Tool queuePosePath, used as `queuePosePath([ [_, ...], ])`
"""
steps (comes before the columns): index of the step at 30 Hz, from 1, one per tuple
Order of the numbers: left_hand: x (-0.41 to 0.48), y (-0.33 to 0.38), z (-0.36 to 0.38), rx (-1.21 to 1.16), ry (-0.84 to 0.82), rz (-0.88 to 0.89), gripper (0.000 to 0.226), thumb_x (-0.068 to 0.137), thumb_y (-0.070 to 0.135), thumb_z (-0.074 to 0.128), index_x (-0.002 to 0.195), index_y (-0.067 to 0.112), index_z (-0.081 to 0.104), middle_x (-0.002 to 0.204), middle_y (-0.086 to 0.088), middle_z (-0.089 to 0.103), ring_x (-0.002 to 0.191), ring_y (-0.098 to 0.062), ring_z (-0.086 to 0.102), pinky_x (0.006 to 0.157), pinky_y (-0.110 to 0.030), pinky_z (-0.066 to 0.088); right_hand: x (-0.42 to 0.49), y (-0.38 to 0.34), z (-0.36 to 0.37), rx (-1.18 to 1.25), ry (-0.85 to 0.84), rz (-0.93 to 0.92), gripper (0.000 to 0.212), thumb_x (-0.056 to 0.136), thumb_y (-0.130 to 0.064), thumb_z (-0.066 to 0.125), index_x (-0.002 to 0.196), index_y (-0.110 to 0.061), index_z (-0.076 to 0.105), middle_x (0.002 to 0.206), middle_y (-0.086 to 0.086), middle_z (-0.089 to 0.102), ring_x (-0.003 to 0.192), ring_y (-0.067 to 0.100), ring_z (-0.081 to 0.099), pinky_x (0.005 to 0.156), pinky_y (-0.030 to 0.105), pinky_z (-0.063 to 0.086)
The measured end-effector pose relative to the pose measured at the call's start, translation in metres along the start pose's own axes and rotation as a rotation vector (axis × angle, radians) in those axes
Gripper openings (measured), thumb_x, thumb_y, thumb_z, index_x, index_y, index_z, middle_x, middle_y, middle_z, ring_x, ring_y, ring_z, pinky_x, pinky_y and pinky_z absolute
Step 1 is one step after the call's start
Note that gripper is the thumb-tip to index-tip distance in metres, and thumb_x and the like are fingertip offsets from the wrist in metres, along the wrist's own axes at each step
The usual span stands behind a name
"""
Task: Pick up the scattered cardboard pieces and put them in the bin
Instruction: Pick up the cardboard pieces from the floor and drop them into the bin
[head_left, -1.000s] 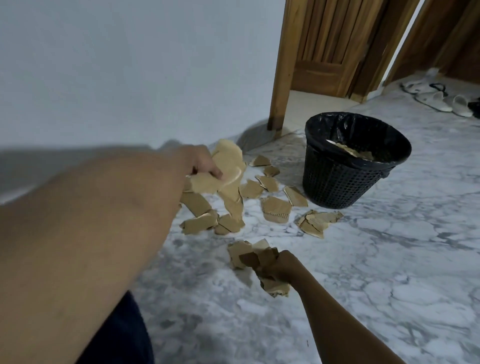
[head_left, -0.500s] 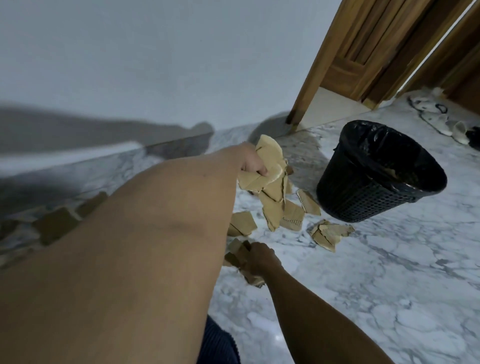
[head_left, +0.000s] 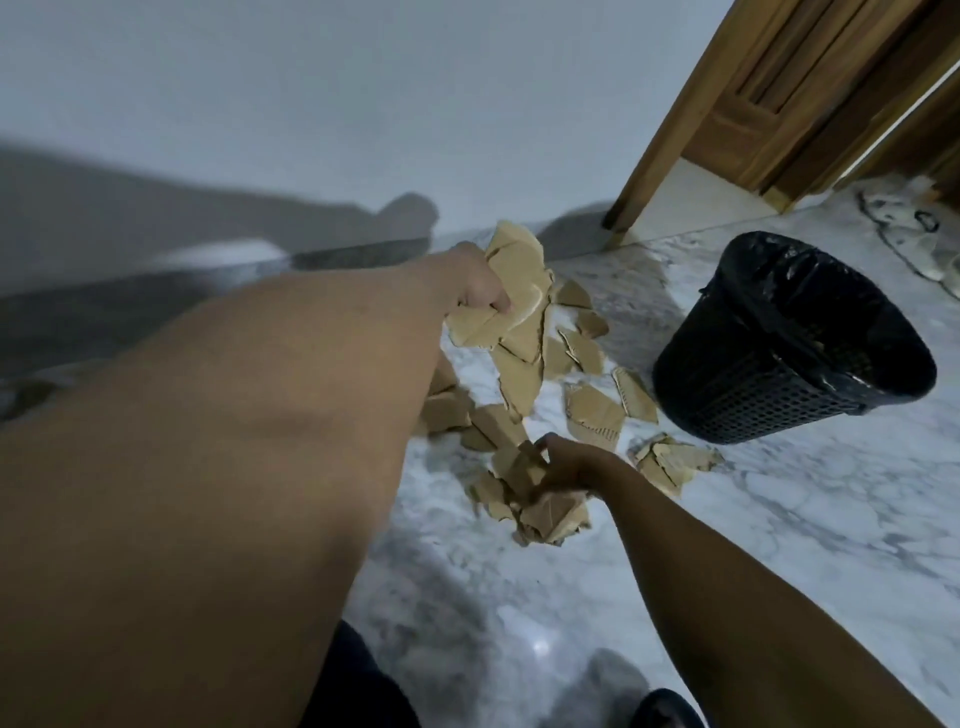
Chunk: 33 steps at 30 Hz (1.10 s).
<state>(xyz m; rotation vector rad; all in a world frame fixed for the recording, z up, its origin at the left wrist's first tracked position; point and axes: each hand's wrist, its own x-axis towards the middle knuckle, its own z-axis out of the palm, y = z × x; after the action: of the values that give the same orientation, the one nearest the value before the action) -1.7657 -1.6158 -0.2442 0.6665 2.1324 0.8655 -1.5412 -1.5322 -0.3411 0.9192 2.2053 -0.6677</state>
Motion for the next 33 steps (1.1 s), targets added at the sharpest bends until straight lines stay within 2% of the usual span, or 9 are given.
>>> queuePosePath([
  [3,-0.008,-0.018,-0.036,0.13,0.03,-0.04,0.075,0.057,0.04,0.09,0.119,0.007,0.062,0.114,-0.008,0.068,0.097,-0.031,0.067,0.088,-0.047,0.056,0.009,-0.006,0.035,-0.023,0.009,0.056,0.072,0.074,-0.021,0.086,0.133,-0.009,0.047,0.133,0.008,0.054,0.12,0.025,0.053,0.083,0.026,0.042],
  [9,-0.034,-0.044,-0.055,0.652,-0.055,-0.133,0.044,0.07,0.045,0.082,0.096,0.014,0.066,0.094,-0.003,0.066,0.089,-0.026,0.065,0.08,-0.035,0.054,0.043,-0.002,0.062,-0.096,0.115,0.062,0.08,0.058,-0.045,0.087,0.127,-0.018,0.055,0.135,0.008,0.04,0.125,0.034,0.039,0.102,0.05,0.042],
  [12,-0.029,-0.073,-0.009,0.697,-0.392,-0.263,0.058,0.073,0.044,0.081,0.117,0.01,0.064,0.123,-0.009,0.065,0.096,-0.026,0.063,0.084,-0.037,0.05,0.036,-0.001,0.057,-0.075,0.127,-0.024,0.081,0.069,-0.035,0.086,0.137,-0.017,0.046,0.137,0.01,0.037,0.121,0.03,0.043,0.096,0.04,0.049],
  [15,-0.029,-0.102,0.033,0.796,-0.392,-0.212,0.069,0.079,0.042,0.078,0.135,0.007,0.055,0.134,-0.008,0.055,0.114,-0.029,0.056,0.089,-0.033,0.043,0.047,0.006,0.055,0.08,0.065,-0.092,0.102,0.071,-0.018,0.088,0.149,-0.004,0.024,0.137,0.015,0.049,0.113,0.025,0.055,0.08,0.028,0.052],
  [19,-0.03,-0.13,0.063,0.689,-0.225,-0.193,0.072,0.083,0.031,0.076,0.14,0.005,0.041,0.138,-0.013,0.049,0.12,-0.03,0.055,0.088,-0.031,0.046,0.057,-0.003,0.043,-0.082,-0.046,-0.131,0.059,0.065,-0.025,0.092,0.116,-0.007,0.069,0.11,0.009,0.071,0.103,0.026,0.067,0.095,0.041,0.055],
  [22,-0.025,-0.143,0.071,0.651,-0.163,-0.207,0.091,0.075,0.032,0.08,0.147,0.013,0.027,0.143,-0.015,0.041,0.123,-0.035,0.05,0.098,-0.043,0.049,0.07,-0.011,0.024,-0.261,-0.069,-0.144,0.069,0.06,-0.038,0.091,0.12,-0.011,0.067,0.118,0.005,0.064,0.11,0.027,0.061,0.099,0.044,0.051],
  [27,-0.01,-0.144,0.09,0.637,-0.237,-0.209,0.116,0.08,0.028,0.077,0.155,0.021,-0.011,0.158,-0.016,0.009,0.139,-0.043,0.026,0.11,-0.052,0.036,0.091,-0.005,-0.029,-0.165,0.089,-0.087,0.049,0.065,-0.032,0.09,0.102,-0.004,0.071,0.086,0.007,0.059,0.077,0.02,0.057,0.068,0.027,0.046],
  [31,0.002,-0.147,0.096,0.61,-0.218,-0.253,0.12,0.064,0.034,0.088,0.151,0.028,0.004,0.145,-0.018,0.026,0.127,-0.045,0.04,0.102,-0.055,0.045,0.1,-0.012,-0.02,0.07,0.241,-0.192,0.027,0.072,-0.021,0.081,0.092,-0.01,0.068,0.078,0.007,0.062,0.066,0.019,0.057,0.053,0.025,0.042],
  [33,-0.001,-0.145,0.097,0.636,-0.228,-0.274,0.105,0.068,0.031,0.085,0.146,0.016,0.017,0.139,-0.018,0.029,0.124,-0.044,0.042,0.099,-0.052,0.047,0.106,-0.014,0.0,0.101,0.295,-0.182,0.029,0.067,-0.026,0.074,0.092,-0.012,0.068,0.078,0.004,0.065,0.065,0.018,0.059,0.052,0.026,0.046],
])
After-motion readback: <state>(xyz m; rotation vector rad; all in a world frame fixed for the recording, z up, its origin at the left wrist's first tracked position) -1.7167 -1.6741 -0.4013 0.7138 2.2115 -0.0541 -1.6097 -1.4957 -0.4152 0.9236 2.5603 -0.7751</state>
